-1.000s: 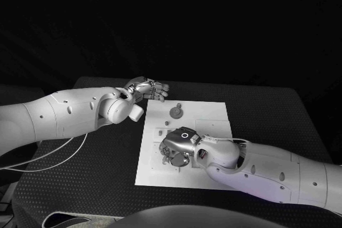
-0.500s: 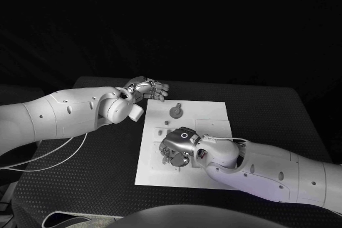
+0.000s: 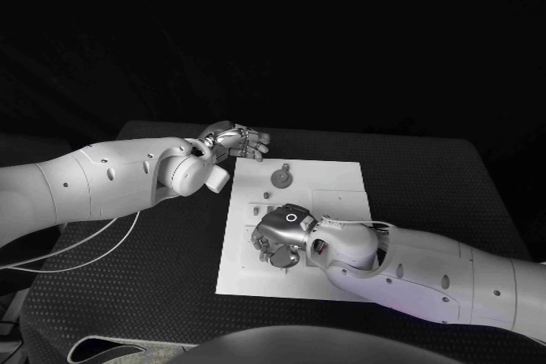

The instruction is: Assemble the parts on the task board

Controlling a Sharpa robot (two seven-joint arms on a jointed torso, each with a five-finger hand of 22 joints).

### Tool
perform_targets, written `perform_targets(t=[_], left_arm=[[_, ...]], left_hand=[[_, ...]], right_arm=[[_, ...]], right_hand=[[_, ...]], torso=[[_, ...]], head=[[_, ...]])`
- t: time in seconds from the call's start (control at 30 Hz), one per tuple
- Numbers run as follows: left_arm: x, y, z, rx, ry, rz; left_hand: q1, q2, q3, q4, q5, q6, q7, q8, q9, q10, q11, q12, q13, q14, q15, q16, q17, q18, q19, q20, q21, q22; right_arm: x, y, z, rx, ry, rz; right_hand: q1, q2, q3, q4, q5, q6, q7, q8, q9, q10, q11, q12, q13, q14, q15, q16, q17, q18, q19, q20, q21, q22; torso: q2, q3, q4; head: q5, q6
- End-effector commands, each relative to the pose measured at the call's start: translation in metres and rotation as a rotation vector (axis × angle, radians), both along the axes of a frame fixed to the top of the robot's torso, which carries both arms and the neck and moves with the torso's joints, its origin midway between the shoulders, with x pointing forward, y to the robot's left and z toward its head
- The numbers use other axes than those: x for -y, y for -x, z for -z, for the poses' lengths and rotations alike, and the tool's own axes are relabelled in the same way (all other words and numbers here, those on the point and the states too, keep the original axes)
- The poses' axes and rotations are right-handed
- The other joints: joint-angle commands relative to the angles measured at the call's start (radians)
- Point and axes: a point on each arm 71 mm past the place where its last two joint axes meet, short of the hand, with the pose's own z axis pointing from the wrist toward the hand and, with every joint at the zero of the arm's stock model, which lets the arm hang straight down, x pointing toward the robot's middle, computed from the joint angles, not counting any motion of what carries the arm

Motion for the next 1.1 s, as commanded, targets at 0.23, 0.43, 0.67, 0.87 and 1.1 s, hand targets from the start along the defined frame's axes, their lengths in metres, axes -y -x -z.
perform_targets(t=[0.23, 0.43, 0.67, 0.87, 1.1], left_arm=[[0.0025, 0.0005, -0.0015, 0.004, 0.008, 0.02], [0.0019, 0.0003, -0.0015, 0.005, 0.008, 0.019], [0.0022, 0.0004, -0.0015, 0.004, 0.008, 0.021], [0.0024, 0.0005, -0.0015, 0.004, 0.009, 0.021], [0.0028, 0.0006, -0.0015, 0.004, 0.009, 0.022]], left_hand=[[0.002, 0.005, -0.004, 0.001, 0.005, -0.001, 0.006, -0.003, -0.002, 0.001, 0.006, -0.004, -0.002, 0.005, 0.003, -0.005, 0.001, -0.005, 0.005, -0.001, -0.002, -0.001], [0.002, 0.005, -0.004, 0.001, 0.005, -0.001, 0.006, -0.003, -0.002, 0.001, 0.006, -0.004, -0.002, 0.005, 0.003, -0.006, 0.001, -0.005, 0.005, -0.001, -0.002, -0.001], [0.003, 0.006, -0.004, 0.001, 0.005, -0.001, 0.006, -0.003, -0.002, 0.001, 0.006, -0.004, -0.002, 0.005, 0.003, -0.006, 0.001, -0.005, 0.005, -0.001, -0.002, -0.002], [0.003, 0.007, -0.004, 0.001, 0.005, -0.001, 0.006, -0.003, -0.002, 0.001, 0.006, -0.004, -0.002, 0.005, 0.003, -0.006, 0.001, -0.005, 0.005, -0.001, -0.002, -0.002], [0.004, 0.007, -0.004, 0.0, 0.005, -0.001, 0.006, -0.003, -0.002, 0.001, 0.006, -0.005, -0.002, 0.005, 0.003, -0.006, 0.002, -0.005, 0.005, -0.001, -0.002, -0.002]], right_arm=[[0.0032, 0.004, 0.0105, -0.025, 0.069, -0.016], [0.0043, 0.0051, 0.0098, -0.025, 0.066, -0.017], [0.0036, 0.0051, 0.0105, -0.024, 0.073, -0.02], [0.0043, 0.0039, 0.0116, -0.019, 0.081, -0.018], [0.0008, 0.003, 0.0122, -0.016, 0.068, -0.019]], right_hand=[[0.005, 0.001, 0.006, 0.002, 0.005, 0.007, 0.002, 0.003, -0.001, 0.005, 0.0, 0.005, 0.002, -0.001, -0.008, 0.002, -0.001, 0.032, -0.001, -0.003, 0.005, 0.011], [0.005, 0.001, 0.006, 0.002, 0.005, 0.007, 0.001, 0.004, 0.0, 0.006, 0.0, 0.005, 0.002, -0.001, -0.008, 0.002, -0.001, 0.032, -0.002, -0.003, 0.005, 0.011], [0.005, 0.0, 0.007, 0.002, 0.005, 0.008, 0.001, 0.004, 0.0, 0.006, -0.001, 0.006, 0.003, -0.002, -0.008, 0.002, -0.001, 0.032, -0.002, -0.003, 0.005, 0.011], [0.005, 0.0, 0.007, 0.002, 0.005, 0.008, 0.001, 0.004, 0.001, 0.006, -0.001, 0.006, 0.003, -0.002, -0.008, 0.002, -0.001, 0.032, -0.002, -0.003, 0.005, 0.011], [0.004, 0.0, 0.008, 0.002, 0.005, 0.005, 0.002, 0.003, 0.001, 0.003, 0.0, 0.003, 0.003, -0.003, -0.008, 0.001, -0.002, 0.032, -0.003, -0.002, 0.004, 0.011]], torso=[[0.0, 0.0004, -0.0007], [0.0, 0.0008, 0.0001], [0.0, 0.0004, -0.0004], [0.0, 0.0, -0.0007], [0.001, 0.0005, -0.0003]], head=[[0.0, 0.0], [0.002, -0.003], [0.0, -0.005], [-0.001, -0.001], [-0.004, -0.004]])
